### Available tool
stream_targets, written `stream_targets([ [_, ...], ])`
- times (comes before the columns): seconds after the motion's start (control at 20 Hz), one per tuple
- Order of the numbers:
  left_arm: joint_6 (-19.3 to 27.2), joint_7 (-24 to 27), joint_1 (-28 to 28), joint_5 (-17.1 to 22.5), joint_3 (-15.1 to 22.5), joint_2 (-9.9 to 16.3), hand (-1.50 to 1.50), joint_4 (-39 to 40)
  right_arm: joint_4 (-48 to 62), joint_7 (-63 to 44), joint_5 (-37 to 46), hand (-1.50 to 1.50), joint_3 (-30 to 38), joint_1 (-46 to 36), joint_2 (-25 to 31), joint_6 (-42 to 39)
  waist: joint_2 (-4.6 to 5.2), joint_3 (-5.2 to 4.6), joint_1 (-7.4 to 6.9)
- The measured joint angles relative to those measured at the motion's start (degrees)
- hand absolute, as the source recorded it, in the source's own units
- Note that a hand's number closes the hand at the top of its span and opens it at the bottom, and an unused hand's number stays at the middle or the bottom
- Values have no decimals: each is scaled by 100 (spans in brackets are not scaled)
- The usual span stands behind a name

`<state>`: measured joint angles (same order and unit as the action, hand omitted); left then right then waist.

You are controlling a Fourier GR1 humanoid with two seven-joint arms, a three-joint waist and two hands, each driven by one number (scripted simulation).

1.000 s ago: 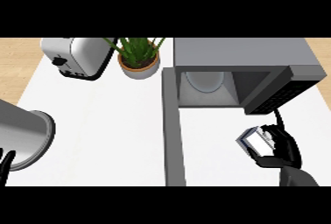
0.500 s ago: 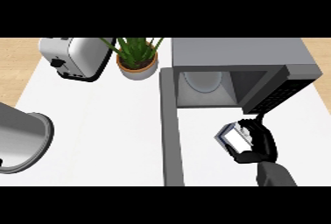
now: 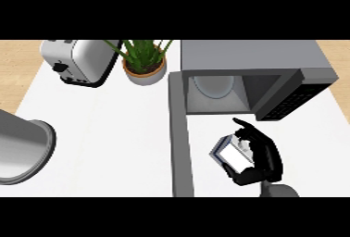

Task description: Pick up the milk, place it into the microwave and close the microwave

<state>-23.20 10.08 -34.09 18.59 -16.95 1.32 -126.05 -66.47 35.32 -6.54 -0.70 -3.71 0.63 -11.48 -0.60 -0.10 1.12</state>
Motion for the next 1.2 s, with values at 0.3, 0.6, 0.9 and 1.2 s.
stream_targets([
  [0.3,-225,196,47,99,-240,31,-150,320,-1996,-1211,-309,150,-933,814,-47,949,23,2,-62],
  [0.6,-382,198,29,249,-486,74,-150,365,-2831,-1972,-170,150,-1543,564,-59,2017,42,6,-125],
  [0.9,-429,95,308,297,-718,173,-150,617,-2356,-2237,88,150,-1716,-388,-28,3040,53,11,-153],
  [1.2,-608,169,370,307,-882,214,-150,804,-1231,-2361,239,150,-1307,-1357,-15,3653,59,15,-180],
])
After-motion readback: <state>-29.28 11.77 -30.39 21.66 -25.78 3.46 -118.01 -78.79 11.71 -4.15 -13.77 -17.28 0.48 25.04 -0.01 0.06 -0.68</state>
